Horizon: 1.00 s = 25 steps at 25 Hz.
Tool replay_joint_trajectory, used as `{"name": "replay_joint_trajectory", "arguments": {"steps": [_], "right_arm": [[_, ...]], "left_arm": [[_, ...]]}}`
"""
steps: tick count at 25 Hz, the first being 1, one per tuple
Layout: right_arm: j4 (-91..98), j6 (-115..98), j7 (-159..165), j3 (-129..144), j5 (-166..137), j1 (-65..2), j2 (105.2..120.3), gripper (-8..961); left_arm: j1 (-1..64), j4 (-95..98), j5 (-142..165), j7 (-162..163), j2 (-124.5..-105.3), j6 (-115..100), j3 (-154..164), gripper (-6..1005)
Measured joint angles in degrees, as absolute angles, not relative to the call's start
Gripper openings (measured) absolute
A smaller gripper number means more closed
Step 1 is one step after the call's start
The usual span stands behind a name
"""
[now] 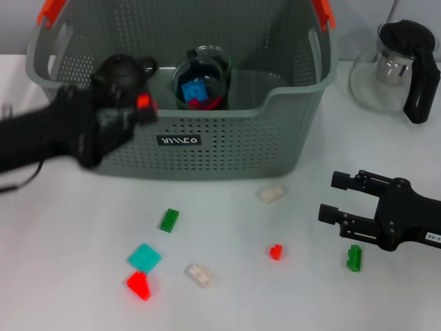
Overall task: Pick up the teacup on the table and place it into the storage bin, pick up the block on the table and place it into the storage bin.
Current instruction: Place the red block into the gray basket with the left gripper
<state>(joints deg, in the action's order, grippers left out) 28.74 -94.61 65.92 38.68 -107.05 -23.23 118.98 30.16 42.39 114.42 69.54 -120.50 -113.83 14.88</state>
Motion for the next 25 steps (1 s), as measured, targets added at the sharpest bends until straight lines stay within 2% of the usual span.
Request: {"name": "replay_joint_trajectory", "arguments": {"steps": [7, 12, 18, 25], "right_arm": [[28.74, -94.51, 65.79, 38.67, -107.05, -23.27, 119.27, 760], [28.74, -94.39, 65.55, 38.67, -106.8, -23.33, 119.33, 760], [28.74, -94.39, 65.52, 38.67, -106.82, -23.46, 119.36, 759], [28.74, -94.19, 65.4, 38.67, -106.98, -23.47, 119.5, 759]], "left_arm": [[38.77, 47.92, 114.26, 84.62, -120.3, -104.99, 19.07, 195], [39.93, 55.73, 114.41, 96.22, -120.33, -95.21, 29.49, 196], [40.83, 65.99, 122.4, 114.52, -118.69, -86.83, 43.89, 196], [44.85, 66.86, 134.0, 124.01, -120.38, -79.86, 52.75, 196]]}}
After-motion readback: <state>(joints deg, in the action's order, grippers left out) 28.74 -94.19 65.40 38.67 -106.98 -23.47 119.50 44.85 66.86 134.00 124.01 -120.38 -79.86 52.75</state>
